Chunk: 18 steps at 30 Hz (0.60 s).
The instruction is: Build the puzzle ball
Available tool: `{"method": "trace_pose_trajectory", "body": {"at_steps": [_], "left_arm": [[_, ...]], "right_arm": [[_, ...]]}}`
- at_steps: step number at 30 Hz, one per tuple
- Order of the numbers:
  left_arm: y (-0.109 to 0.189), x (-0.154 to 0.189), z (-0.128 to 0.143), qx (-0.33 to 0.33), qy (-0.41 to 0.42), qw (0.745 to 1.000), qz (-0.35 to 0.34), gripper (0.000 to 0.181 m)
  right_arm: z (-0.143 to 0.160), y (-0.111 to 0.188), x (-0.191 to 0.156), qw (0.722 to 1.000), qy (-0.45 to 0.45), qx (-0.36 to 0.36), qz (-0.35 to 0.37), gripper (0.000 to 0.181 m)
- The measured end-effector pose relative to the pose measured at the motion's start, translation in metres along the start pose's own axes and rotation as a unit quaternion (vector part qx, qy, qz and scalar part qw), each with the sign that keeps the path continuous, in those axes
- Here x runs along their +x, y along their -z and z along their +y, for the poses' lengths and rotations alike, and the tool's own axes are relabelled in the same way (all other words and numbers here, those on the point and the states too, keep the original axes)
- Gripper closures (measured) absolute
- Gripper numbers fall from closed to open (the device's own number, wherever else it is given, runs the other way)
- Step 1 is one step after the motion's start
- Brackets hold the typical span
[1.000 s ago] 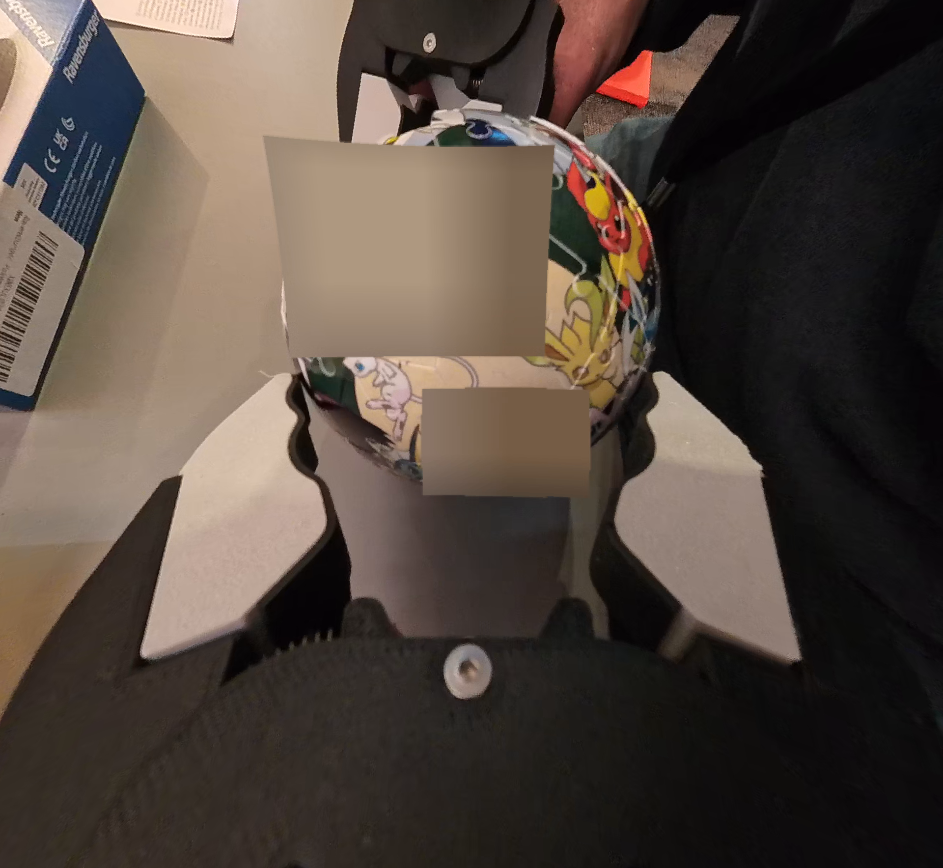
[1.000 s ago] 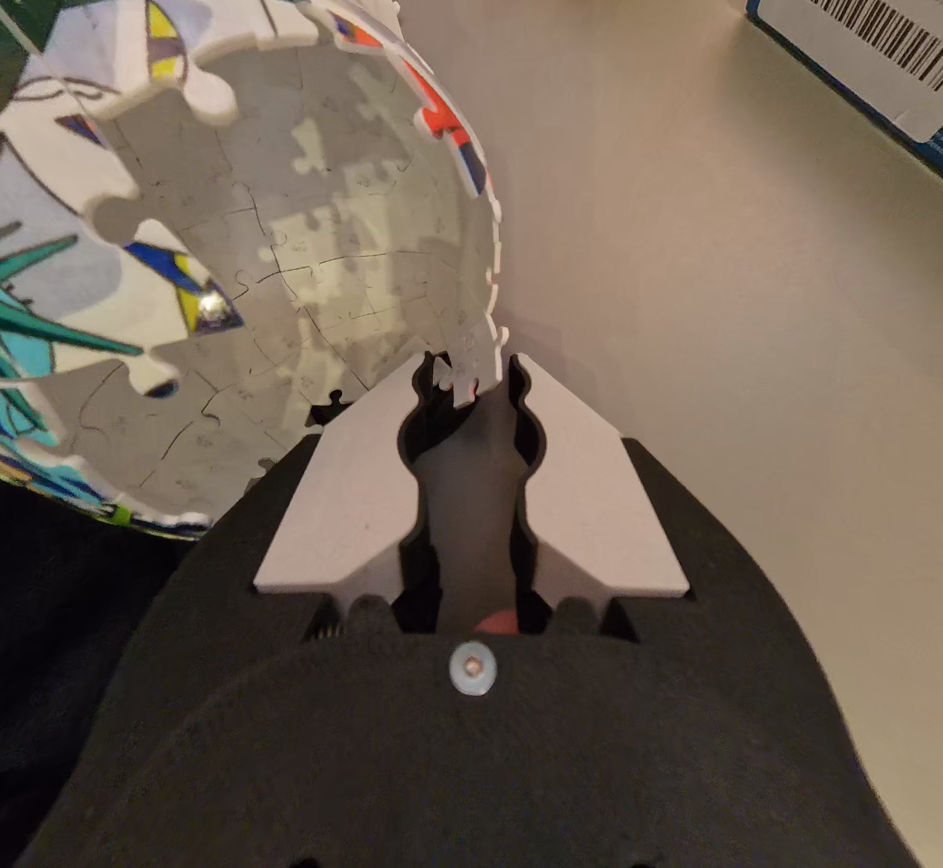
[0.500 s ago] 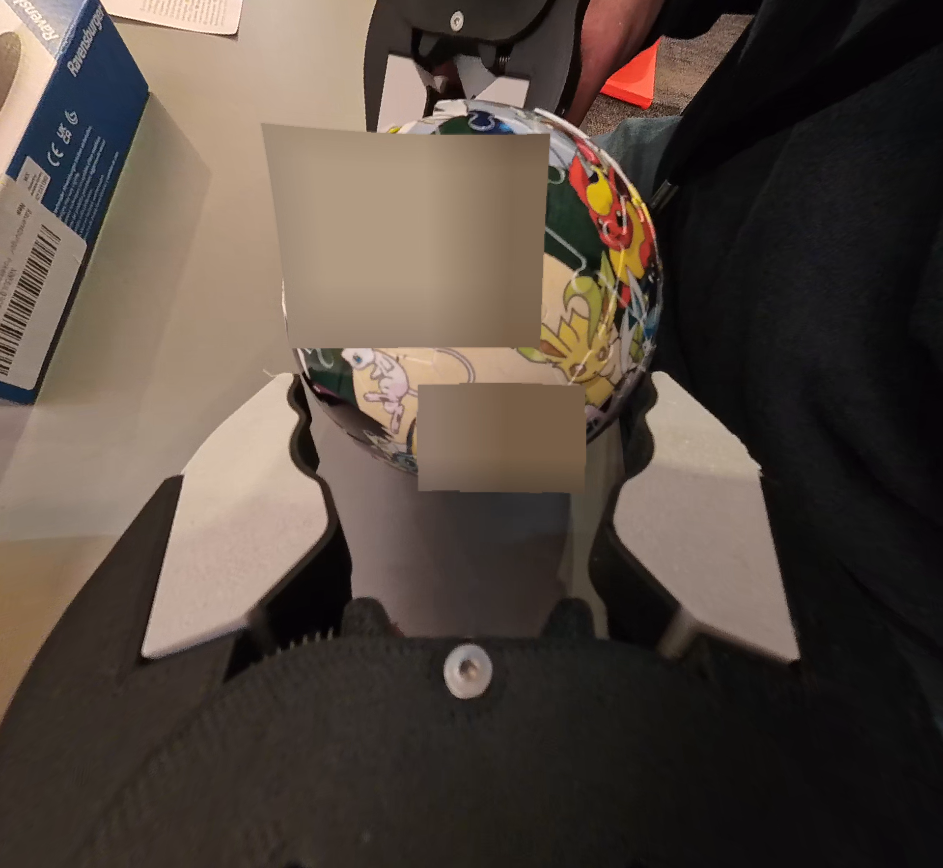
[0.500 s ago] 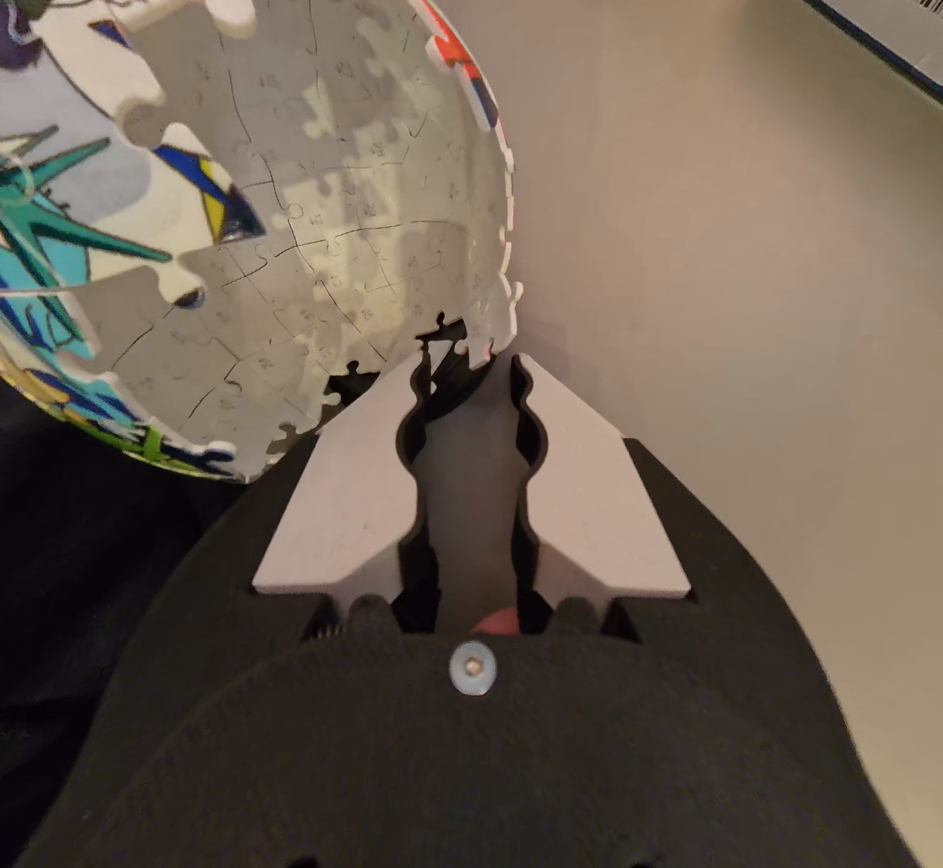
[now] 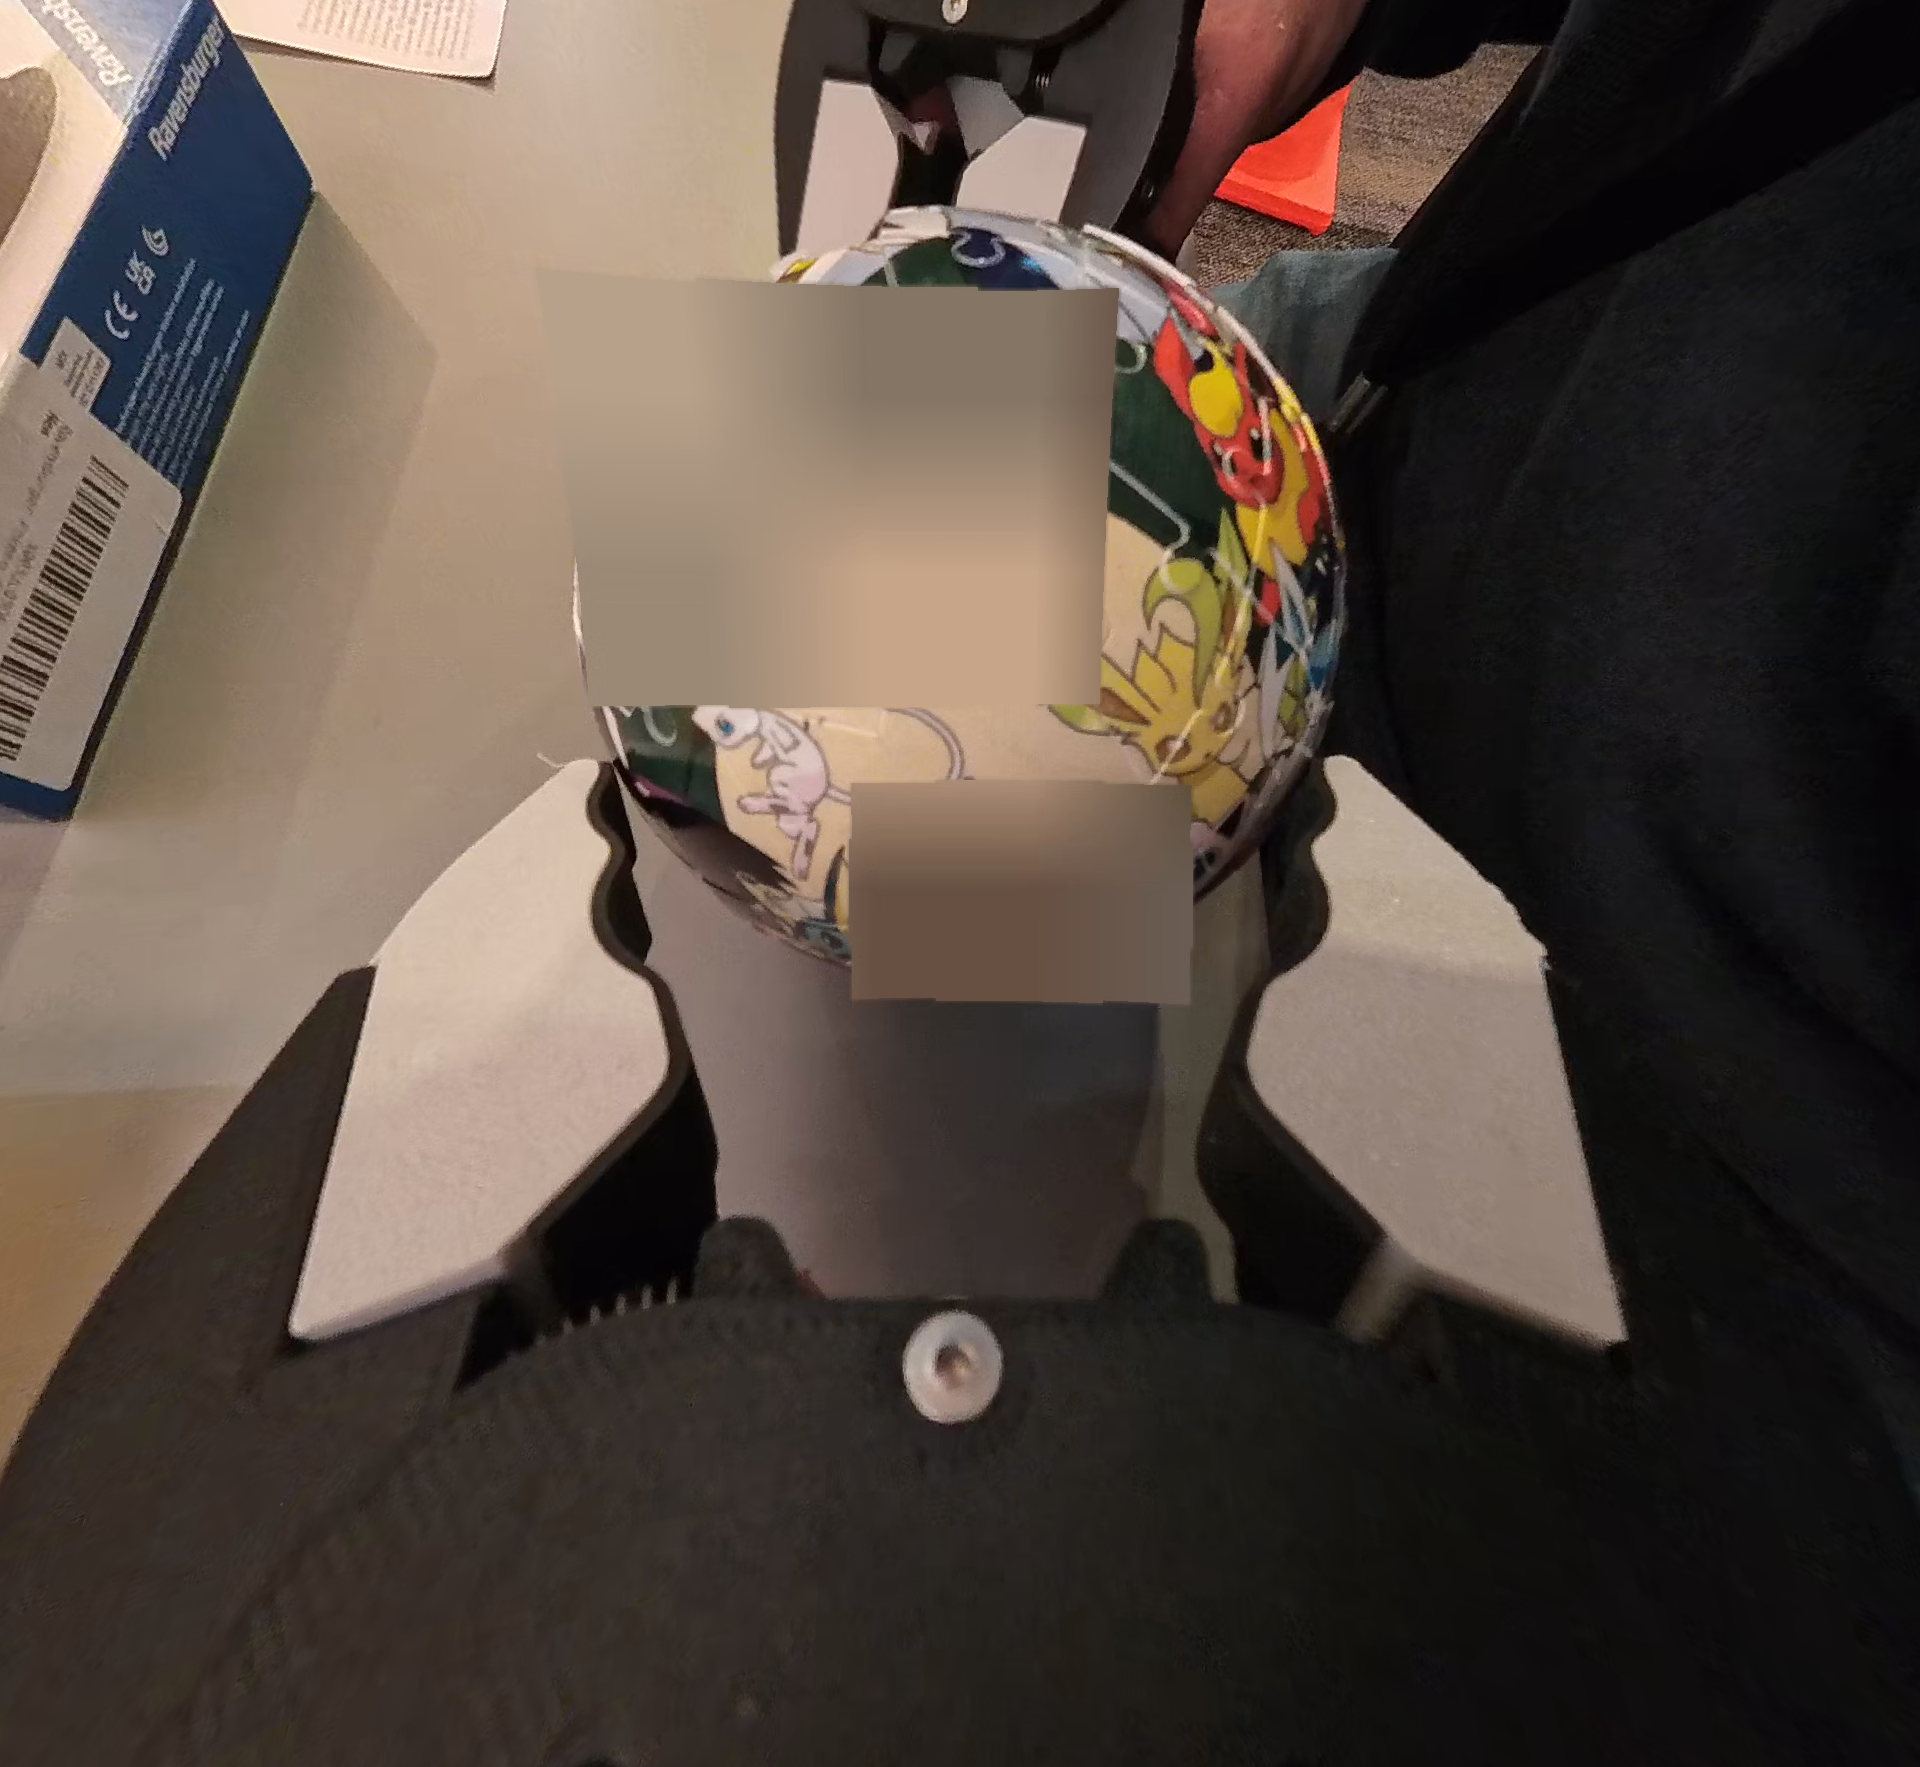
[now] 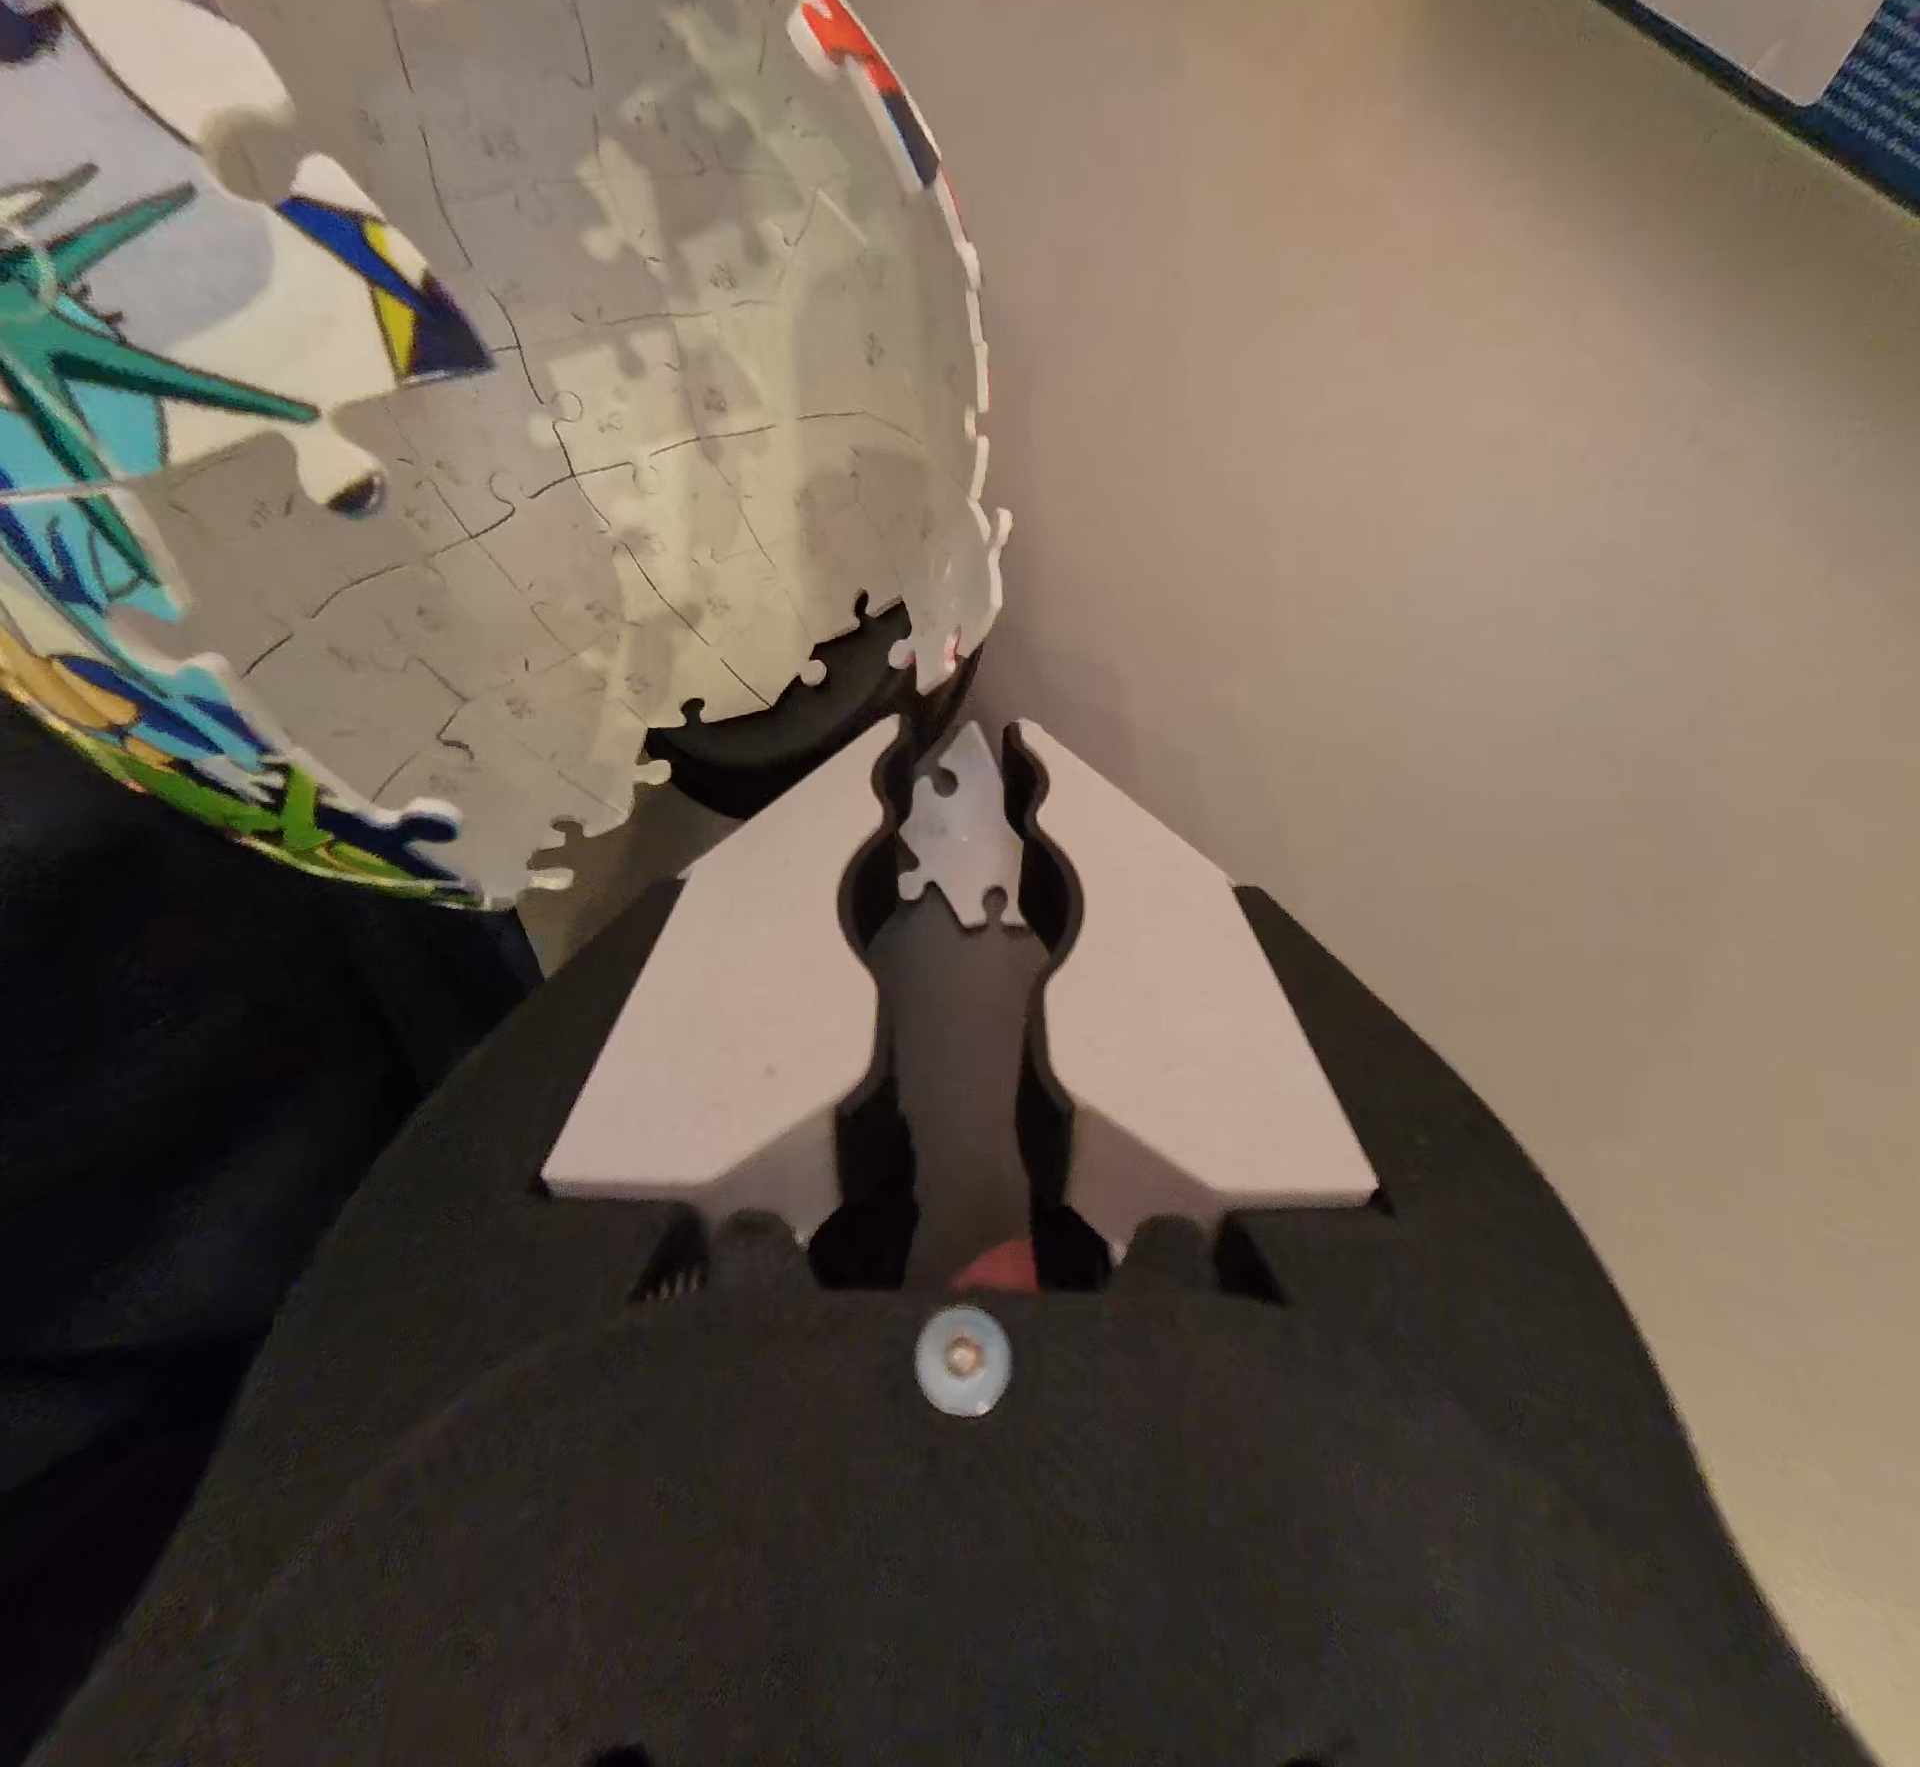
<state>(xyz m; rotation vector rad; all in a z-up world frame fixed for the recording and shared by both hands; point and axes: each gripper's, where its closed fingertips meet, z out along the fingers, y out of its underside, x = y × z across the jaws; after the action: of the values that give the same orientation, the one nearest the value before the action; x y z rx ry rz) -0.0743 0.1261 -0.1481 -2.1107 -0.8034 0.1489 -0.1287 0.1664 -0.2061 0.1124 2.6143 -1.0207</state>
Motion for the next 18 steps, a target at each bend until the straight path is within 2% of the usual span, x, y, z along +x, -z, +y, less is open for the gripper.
{"method": "trace_pose_trajectory", "body": {"at_steps": [4,8,10,16,18], "left_arm": [[0.001,0.0,0.0,0.001,0.002,1.0,-0.003,0.064],[0.001,0.001,0.0,0.002,0.001,1.0,-0.004,0.064],[0.001,0.001,0.0,0.002,0.0,1.0,-0.005,0.064],[0.004,0.002,-0.001,0.005,0.001,1.0,-0.01,0.065],[0.003,0.002,-0.001,0.003,-0.001,1.0,-0.01,0.064]], "right_arm": [[-0.003,0.01,0.004,1.0,0.027,0.002,-0.015,0.158],[0.009,0.011,0.006,0.995,0.081,-0.048,-0.043,0.153],[0.011,0.01,0.009,0.993,0.097,-0.058,-0.038,0.155],[0.013,0.009,0.013,0.993,0.105,-0.052,-0.018,0.178],[0.013,0.008,0.012,0.994,0.095,-0.046,-0.019,0.181]]}}
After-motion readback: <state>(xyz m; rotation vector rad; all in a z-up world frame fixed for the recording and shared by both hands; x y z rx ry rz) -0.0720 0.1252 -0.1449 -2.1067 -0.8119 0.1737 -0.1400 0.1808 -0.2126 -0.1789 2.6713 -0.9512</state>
